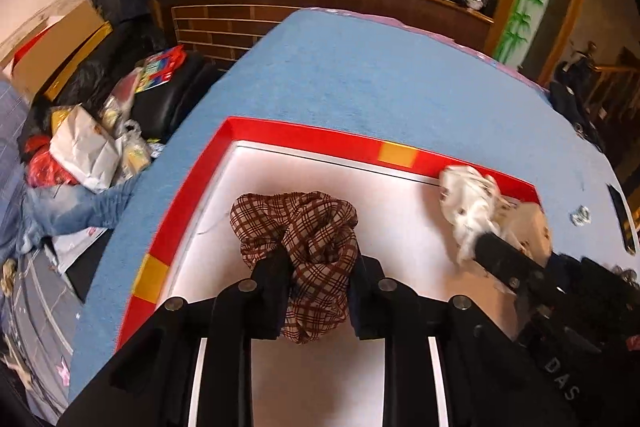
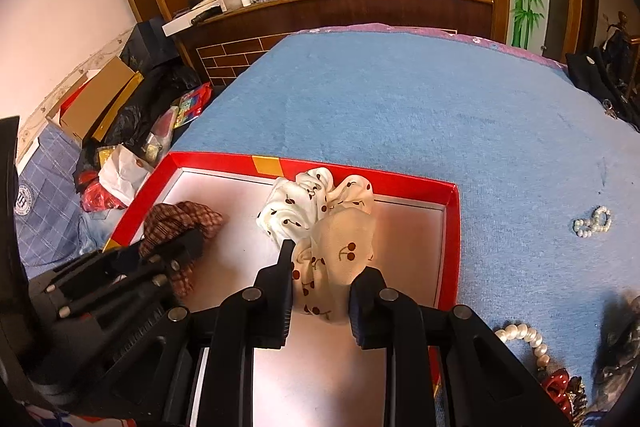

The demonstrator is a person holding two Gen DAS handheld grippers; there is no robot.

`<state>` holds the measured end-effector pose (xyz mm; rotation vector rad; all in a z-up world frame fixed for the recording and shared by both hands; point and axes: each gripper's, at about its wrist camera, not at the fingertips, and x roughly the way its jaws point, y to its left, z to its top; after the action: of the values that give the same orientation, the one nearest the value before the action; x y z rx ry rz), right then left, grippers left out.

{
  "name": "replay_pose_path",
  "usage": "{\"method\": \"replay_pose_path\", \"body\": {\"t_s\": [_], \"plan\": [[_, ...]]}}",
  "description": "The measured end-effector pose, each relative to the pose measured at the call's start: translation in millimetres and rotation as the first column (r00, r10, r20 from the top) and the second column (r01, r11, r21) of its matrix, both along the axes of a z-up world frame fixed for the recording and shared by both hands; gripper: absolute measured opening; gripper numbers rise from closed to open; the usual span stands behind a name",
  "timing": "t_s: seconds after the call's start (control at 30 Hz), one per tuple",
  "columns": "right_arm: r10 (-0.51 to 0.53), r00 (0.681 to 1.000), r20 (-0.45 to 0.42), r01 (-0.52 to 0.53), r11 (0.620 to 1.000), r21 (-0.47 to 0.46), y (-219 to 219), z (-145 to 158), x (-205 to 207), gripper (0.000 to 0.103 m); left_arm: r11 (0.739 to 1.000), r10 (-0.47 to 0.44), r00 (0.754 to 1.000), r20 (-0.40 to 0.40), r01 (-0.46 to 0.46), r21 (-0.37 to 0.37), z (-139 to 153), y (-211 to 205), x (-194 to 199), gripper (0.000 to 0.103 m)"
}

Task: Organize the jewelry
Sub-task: 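Lower both scrunchies into the box and open both grippers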

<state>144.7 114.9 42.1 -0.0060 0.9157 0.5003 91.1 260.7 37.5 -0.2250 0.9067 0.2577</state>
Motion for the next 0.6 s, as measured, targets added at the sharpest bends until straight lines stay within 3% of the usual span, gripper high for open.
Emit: {"method": "replay_pose_path", "body": {"t_s": [0.07, 0.2, 0.37, 0.47, 0.6], "plan": [[-0.004, 1.000, -0.006, 0.004, 1.000, -0.004, -0.5, -0.9, 0.3, 0.027, 1.000, 0.012, 1.000, -0.008, -0.012, -0.011, -1.3, 3.8, 1.0, 0.030], [-0.009, 1.000, -0.029, 0.009, 1.000, 0.002, -3.7, -4.2, 2.3, 0.033, 1.000, 0.012, 1.000, -0.026, -0.012, -0.022, -4.2, 5.0, 4.0, 0.033], [-0.016, 0.999, -0.033, 0.016, 1.000, 0.009, -7.7, -3.3, 1.5, 0.043, 0.999, 0.019, 1.000, -0.023, -0.019, -0.025, -3.2, 5.9, 3.5, 0.053], [-0.021, 0.999, -0.028, 0.022, 0.999, 0.025, -12.5, 0.7, -0.9, 0.050, 0.999, 0.029, 1.000, -0.007, -0.029, -0.037, -0.6, 8.6, 2.2, 0.056], [-0.027, 1.000, -0.014, 0.027, 0.998, 0.062, -21.2, 10.0, -7.0, 0.052, 0.997, 0.049, 0.998, 0.026, -0.047, -0.059, 4.8, 13.9, -1.5, 0.061]]}}
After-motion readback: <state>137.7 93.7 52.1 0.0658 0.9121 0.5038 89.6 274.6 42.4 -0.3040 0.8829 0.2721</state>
